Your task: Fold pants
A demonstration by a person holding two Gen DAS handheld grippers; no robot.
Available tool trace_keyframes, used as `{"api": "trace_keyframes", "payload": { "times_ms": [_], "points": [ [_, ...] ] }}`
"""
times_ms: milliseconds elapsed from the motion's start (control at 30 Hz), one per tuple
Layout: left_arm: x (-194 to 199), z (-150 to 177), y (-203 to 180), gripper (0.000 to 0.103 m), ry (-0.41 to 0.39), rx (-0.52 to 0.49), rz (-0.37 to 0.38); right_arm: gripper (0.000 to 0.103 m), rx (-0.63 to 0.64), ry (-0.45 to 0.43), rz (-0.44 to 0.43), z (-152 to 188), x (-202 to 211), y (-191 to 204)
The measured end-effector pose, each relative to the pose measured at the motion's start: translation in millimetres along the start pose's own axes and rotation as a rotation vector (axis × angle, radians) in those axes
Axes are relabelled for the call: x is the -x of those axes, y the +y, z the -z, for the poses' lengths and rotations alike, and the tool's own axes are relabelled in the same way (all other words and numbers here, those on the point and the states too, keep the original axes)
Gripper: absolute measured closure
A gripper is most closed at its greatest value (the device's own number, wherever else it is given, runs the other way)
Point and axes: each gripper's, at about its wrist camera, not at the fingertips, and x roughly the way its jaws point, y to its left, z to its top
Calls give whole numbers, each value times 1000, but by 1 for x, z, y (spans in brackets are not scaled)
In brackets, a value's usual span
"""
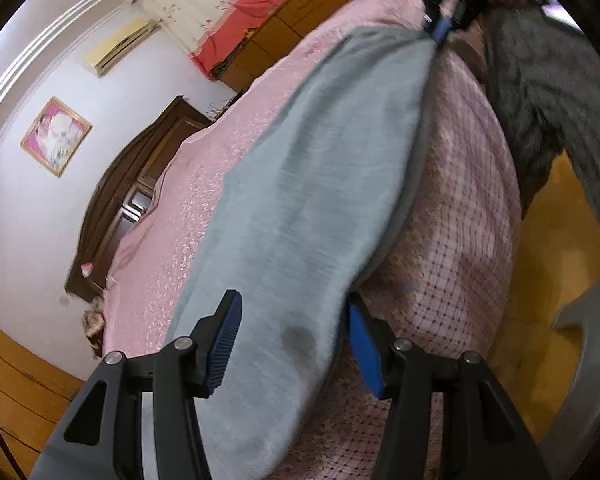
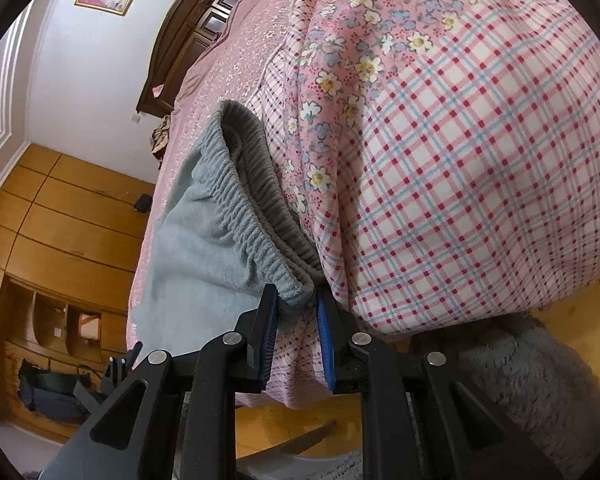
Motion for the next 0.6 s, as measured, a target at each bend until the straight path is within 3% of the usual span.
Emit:
{"api": "trace_keyframes", "payload": {
  "times_ms": [100, 433, 600],
  "points": [
    [-2, 2, -9, 46, 7, -32, -2, 84, -1, 2, -2, 1, 0, -1],
    [4, -2, 12, 46, 5, 72, 53, 84, -8, 5, -16, 1, -4, -2],
    [6, -5, 16, 46, 10, 74, 75, 84, -13, 7, -23, 1, -3, -6]
  ]
}}
